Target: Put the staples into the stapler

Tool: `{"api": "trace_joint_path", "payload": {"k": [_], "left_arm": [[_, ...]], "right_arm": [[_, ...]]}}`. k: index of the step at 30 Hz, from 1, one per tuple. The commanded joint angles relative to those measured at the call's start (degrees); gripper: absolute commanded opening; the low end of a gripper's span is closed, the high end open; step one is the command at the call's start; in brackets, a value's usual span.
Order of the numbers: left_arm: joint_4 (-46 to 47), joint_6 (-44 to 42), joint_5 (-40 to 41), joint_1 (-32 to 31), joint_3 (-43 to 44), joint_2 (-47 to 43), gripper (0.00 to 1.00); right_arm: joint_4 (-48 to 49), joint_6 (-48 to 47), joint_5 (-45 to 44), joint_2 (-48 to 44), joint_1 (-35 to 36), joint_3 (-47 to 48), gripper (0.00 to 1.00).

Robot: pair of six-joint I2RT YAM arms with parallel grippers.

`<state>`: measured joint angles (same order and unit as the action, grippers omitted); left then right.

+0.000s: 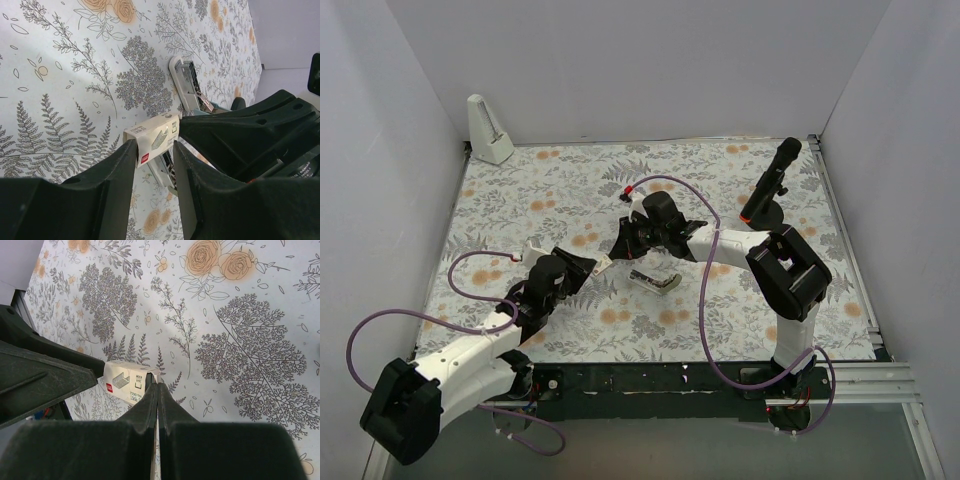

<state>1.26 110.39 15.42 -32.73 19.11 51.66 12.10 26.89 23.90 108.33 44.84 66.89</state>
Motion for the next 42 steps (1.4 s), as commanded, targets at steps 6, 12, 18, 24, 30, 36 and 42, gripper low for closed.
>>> {"api": "trace_joint_path", "payload": {"k": [6, 12, 18, 24, 30, 36, 42], "left_arm": [[-0.29, -0.26, 0.58, 0.30, -0.04, 0.99, 0.35], [0.76, -0.70, 0.14, 0.30, -0.13, 0.99, 0.32], [1.29, -0.70, -0.30, 0.30, -0.13, 1.08, 0.23], [1.38, -0.44, -0.13, 0.30, -0.48, 0.72, 0.11], [2.08, 0.79, -0.48, 1.00, -1.97, -0.42, 0.00], [2.00, 2.11, -1.18, 2.23, -3.64, -2.17, 0.00], [1.47, 2.46, -1.09, 3.64, -4.79, -4.02, 0.00]], "right_arm": [[2.84, 0.79, 1.67, -2.78, -0.10, 0.17, 0.01], [2.93, 0.97, 1.76, -2.78, -0.10, 0.08, 0.01], [2.93, 0.88, 1.94, -2.69, -0.10, 0.17, 0.01], [3.19, 0.88, 2.03, -2.69, -0.10, -0.27, 0.01], [3.37, 0.88, 1.32, -2.86, -0.19, -0.80, 0.01], [3.37, 0.88, 0.27, -3.22, -0.45, -1.50, 0.01], [3.46, 1.14, -1.13, -3.48, -0.89, -1.94, 0.01]]}}
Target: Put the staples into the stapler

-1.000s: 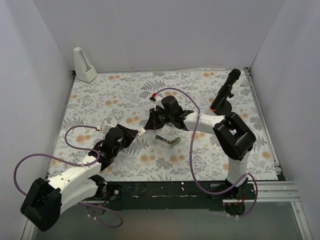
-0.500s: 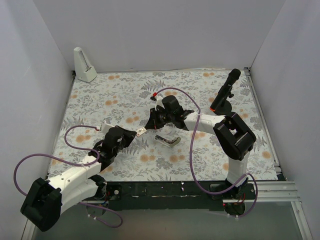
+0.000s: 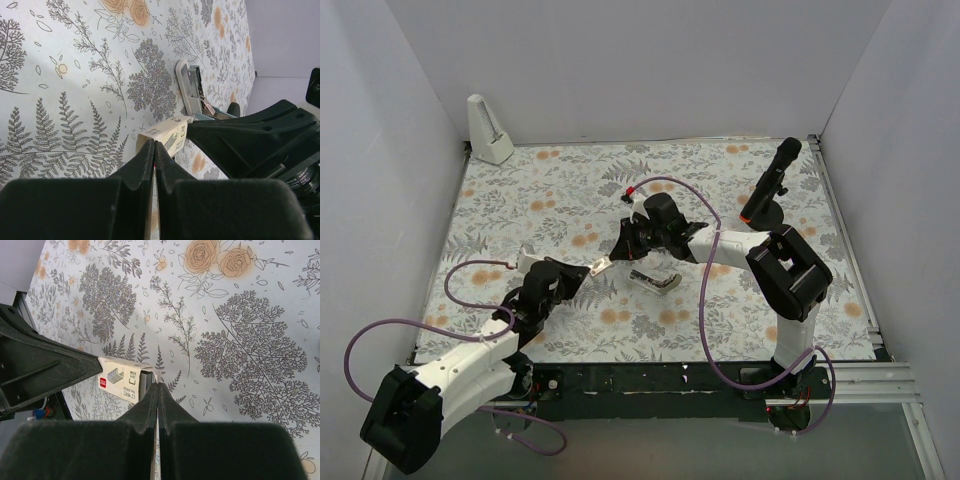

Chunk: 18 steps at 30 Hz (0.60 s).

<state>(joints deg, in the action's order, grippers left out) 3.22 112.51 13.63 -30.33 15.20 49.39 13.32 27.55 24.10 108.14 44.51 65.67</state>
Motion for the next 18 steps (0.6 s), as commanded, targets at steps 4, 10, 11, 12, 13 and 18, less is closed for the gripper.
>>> {"api": "trace_joint_path", "payload": {"k": [4, 10, 11, 12, 13, 18], "left_arm": [[-0.94, -0.45, 0.79, 2.02, -0.70, -2.01, 0.00], [-1.03, -3.34, 0.79, 3.51, 0.00, -1.31, 0.00], [-0.68, -3.87, 0.70, 3.78, 0.00, -0.87, 0.00], [-0.41, -4.66, 0.70, 4.04, -0.08, -0.61, 0.00], [-0.06, -5.19, 0.44, 4.66, -0.08, -0.26, 0.00], [3.45, -8.26, -1.14, 7.03, -0.87, 3.16, 0.00]], "right_arm": [[1.71, -0.21, -2.21, -2.76, -0.57, -0.28, 0.01], [0.57, -1.62, -4.41, -1.26, -0.57, 0.60, 0.01], [0.65, -1.88, -5.02, -1.09, -0.57, 0.95, 0.01], [0.65, -1.97, -5.37, -0.56, -0.57, 1.21, 0.01], [0.74, -2.24, -5.64, -0.30, -0.57, 1.39, 0.01], [0.92, -3.20, -6.52, 2.42, -0.57, 3.67, 0.01]]}}
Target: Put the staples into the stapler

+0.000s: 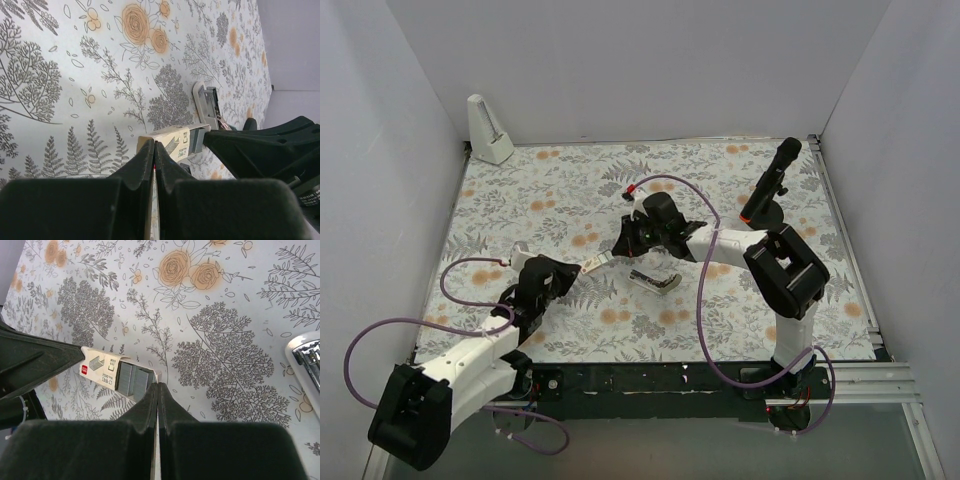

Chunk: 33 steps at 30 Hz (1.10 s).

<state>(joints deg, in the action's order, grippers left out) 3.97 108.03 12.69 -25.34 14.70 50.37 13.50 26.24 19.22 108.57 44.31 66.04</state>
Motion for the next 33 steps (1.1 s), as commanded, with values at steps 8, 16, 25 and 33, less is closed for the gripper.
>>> {"api": "trace_joint_path", "payload": {"k": [8, 16, 25, 33], "left_arm": [[9.91, -10.81, -1.88, 6.53, -2.31, 5.17, 0.00], [9.57, -10.12, -0.74, 10.66, -3.27, 7.81, 0.00], [2.80, -5.90, 4.36, 12.34, -3.45, 6.85, 0.27], [-1.94, -7.57, 4.54, 12.34, -1.17, 1.49, 0.55]], "right_arm": [[1.36, -1.81, -2.35, 7.43, -0.37, 6.82, 0.01], [1.62, -1.01, -4.98, 10.25, -0.28, 8.93, 0.01], [-0.66, -2.42, -5.78, 12.10, 0.86, 11.30, 0.01], [-4.26, -4.09, -7.18, 12.72, 1.39, 12.80, 0.12]]}}
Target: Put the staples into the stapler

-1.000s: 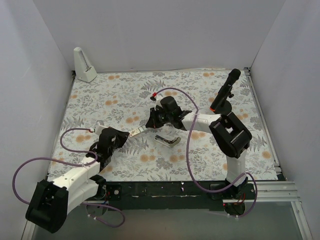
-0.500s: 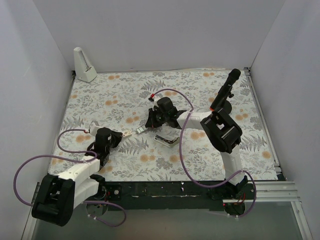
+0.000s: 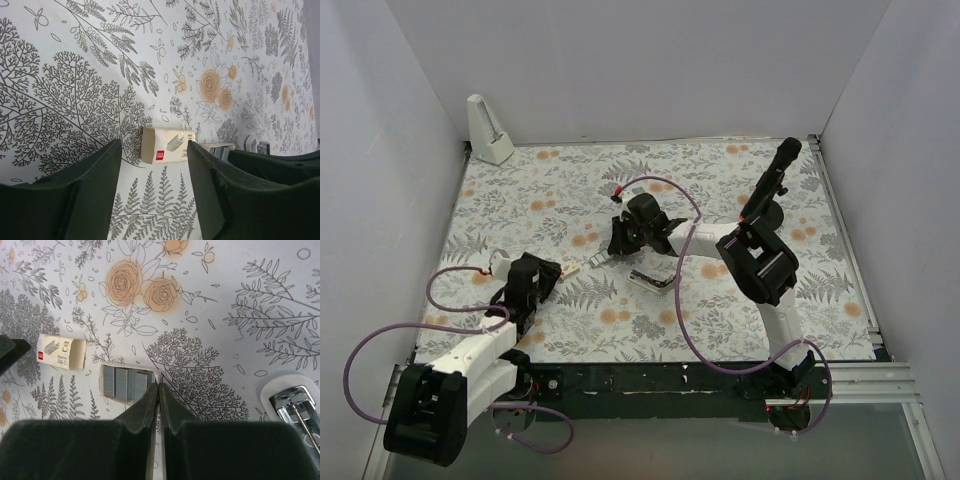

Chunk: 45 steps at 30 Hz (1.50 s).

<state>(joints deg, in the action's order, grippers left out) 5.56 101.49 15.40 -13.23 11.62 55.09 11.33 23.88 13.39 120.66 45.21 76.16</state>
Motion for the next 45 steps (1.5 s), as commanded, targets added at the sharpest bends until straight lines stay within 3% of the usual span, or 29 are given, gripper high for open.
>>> {"api": "trace_joint_path", "payload": {"k": [1, 12, 19, 24, 30, 45], "left_arm": [[-4.15, -1.38, 1.48, 0.23, 2.96, -4.28, 0.59], [-11.62, -10.96, -1.16, 0.23, 12.36, -9.21, 0.88], [-17.60, -26.40, -3.70, 0.23, 21.86, -10.70, 0.98], [-17.96, -36.44, -7.22, 0.23, 25.29, -13.08, 0.98], [-16.64, -43.74, -8.81, 0.23, 23.19, -15.36, 0.98], [-14.79, -45.24, -11.09, 0.31, 20.64, -15.28, 0.98]], "right_arm": [[-2.45, -2.17, -1.61, 0.37, 0.58, 2.76, 0.13], [-9.74, -7.61, -5.12, -5.52, 0.67, 5.40, 0.43], [-19.22, -13.15, -3.46, -10.35, 0.67, 4.44, 0.65], [-25.03, -15.35, -1.52, -10.97, 0.67, 3.56, 0.75], [-29.08, -17.55, 0.15, -10.97, 0.67, 2.85, 0.81], [-33.30, -22.38, 2.69, -7.02, 2.07, 3.12, 0.81]]}}
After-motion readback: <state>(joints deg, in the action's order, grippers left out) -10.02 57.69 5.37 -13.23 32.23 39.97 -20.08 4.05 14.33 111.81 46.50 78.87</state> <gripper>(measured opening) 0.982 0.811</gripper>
